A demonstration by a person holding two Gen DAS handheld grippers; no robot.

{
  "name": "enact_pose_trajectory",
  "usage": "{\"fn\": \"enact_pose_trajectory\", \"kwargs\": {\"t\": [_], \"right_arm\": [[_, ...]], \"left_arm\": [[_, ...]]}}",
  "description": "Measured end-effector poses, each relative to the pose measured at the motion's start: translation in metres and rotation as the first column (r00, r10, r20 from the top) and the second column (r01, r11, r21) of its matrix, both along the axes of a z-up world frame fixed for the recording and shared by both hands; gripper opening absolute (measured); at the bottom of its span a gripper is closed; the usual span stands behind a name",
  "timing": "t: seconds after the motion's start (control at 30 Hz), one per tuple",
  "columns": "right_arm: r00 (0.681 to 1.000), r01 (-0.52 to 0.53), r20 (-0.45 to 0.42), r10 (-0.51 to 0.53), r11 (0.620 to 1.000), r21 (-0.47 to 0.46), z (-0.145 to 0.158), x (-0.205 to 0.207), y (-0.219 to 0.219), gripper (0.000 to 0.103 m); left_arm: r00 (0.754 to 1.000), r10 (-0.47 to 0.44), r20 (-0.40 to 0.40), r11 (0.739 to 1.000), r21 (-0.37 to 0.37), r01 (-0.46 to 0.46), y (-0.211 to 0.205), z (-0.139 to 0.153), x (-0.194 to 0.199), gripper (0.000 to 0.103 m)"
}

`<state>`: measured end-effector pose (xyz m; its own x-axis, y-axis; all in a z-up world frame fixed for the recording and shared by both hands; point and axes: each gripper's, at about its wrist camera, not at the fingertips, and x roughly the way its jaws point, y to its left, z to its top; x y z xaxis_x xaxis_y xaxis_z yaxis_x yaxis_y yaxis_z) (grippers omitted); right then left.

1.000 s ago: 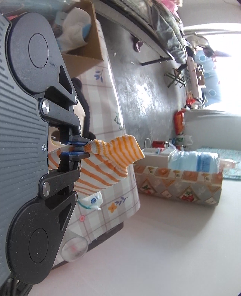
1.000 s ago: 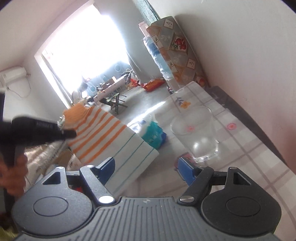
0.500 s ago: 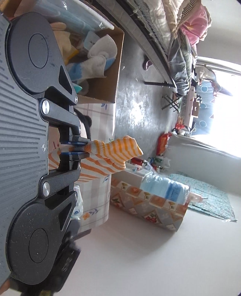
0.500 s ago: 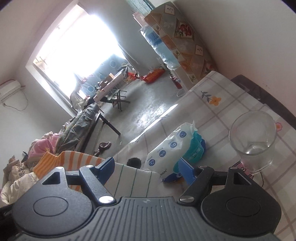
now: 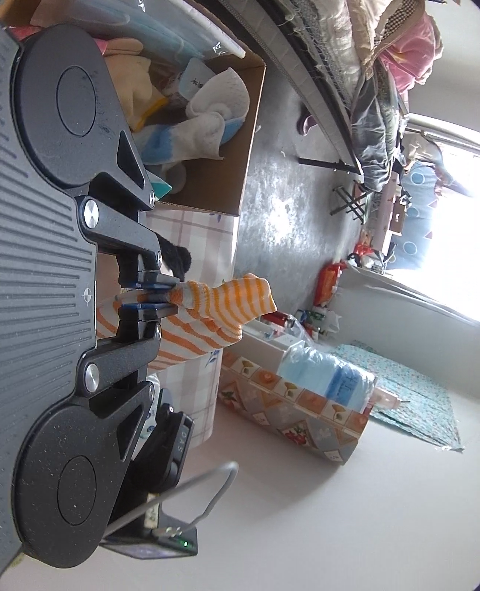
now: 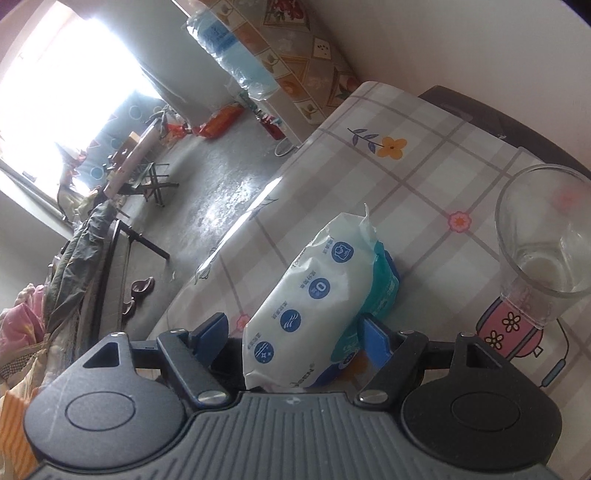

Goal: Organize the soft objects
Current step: 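Lift the striped towel with the left tool while the right tool grasps the wet-wipes pack, then carry the striped towel and wet-wipes pack over the box with both tools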

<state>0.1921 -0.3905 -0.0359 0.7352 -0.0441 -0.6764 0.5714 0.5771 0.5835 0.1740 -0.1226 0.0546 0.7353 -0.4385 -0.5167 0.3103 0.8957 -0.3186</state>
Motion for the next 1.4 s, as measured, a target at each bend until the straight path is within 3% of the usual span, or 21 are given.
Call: {"fn": "enact_pose_trajectory", "kwargs": {"t": [0.2,0.43,0.8,1.4], "right_arm": [[0.998,0.032,-0.053,-0.032,0.999,-0.009,-0.006,0.016,0.003,0.091],[0.996,0.046,-0.075,-0.044,0.999,0.024,-0.019,0.022,-0.003,0.091],[0.998,-0.046,-0.033,0.047,0.998,0.037,-0.013,0.002,-0.006,0.061],[0.966,-0.256,-0.016,0.257,0.965,0.059,-0.002,-0.083,0.016,0.054]], "left_arm": [[1.000,-0.005,-0.016,1.000,-0.020,0.004,0.004,-0.002,0.001,0.005],[1.000,-0.007,-0.020,1.000,-0.025,0.006,0.006,-0.001,0.003,0.005],[0.999,-0.010,-0.052,1.000,-0.030,0.008,0.005,-0.003,0.004,0.005],[0.995,-0.100,-0.013,0.994,-0.056,0.099,0.021,0.022,-0.053,0.005]]}}
